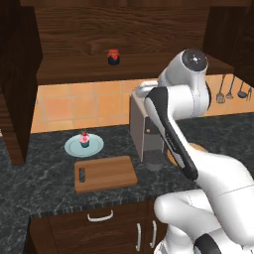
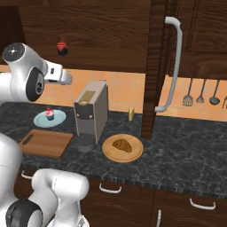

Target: From the different types of pastries on the counter, select a croissant and place it on the cutting board. Then retrieve a jar of jam from the cabinet and place it alongside the croissant on the cutting board.

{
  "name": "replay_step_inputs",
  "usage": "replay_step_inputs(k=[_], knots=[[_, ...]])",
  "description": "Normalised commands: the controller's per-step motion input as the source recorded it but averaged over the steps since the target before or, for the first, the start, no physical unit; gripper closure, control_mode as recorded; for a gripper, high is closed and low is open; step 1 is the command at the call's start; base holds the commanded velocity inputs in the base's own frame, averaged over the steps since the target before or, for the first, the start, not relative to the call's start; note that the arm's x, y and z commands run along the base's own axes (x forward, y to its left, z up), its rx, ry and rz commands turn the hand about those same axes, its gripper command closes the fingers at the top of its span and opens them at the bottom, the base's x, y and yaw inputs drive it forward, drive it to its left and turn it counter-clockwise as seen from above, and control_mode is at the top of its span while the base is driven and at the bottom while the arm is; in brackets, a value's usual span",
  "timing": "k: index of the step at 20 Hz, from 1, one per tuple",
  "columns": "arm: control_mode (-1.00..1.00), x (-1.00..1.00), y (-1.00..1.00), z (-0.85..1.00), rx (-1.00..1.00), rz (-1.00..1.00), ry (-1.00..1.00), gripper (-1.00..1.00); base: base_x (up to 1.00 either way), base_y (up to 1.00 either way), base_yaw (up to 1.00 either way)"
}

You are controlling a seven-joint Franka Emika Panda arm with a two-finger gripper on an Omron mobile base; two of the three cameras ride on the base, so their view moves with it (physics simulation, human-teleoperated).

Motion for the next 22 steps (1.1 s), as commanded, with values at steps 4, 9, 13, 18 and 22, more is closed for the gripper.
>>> replay_step_inputs(k=[4, 9, 13, 18, 22], knots=[[-1.00, 0.34, 0.24, 1.00, 0.12, 0.00, -0.04, -1.00, 0.00, 0.00, 0.00], [-1.00, 0.17, 0.51, 0.25, 0.01, 0.02, 0.00, -1.00, 0.00, 0.00, 0.00], [-1.00, 0.87, 0.03, 0.56, 0.13, 0.01, -0.04, -1.00, 0.00, 0.00, 0.00], [-1.00, 0.35, 0.12, 0.09, 0.07, 0.02, 0.00, -1.00, 0.00, 0.00, 0.00], [-1.00, 0.00, 0.02, -0.43, -0.05, 0.00, 0.05, -1.00, 0.00, 0.00, 0.00]])
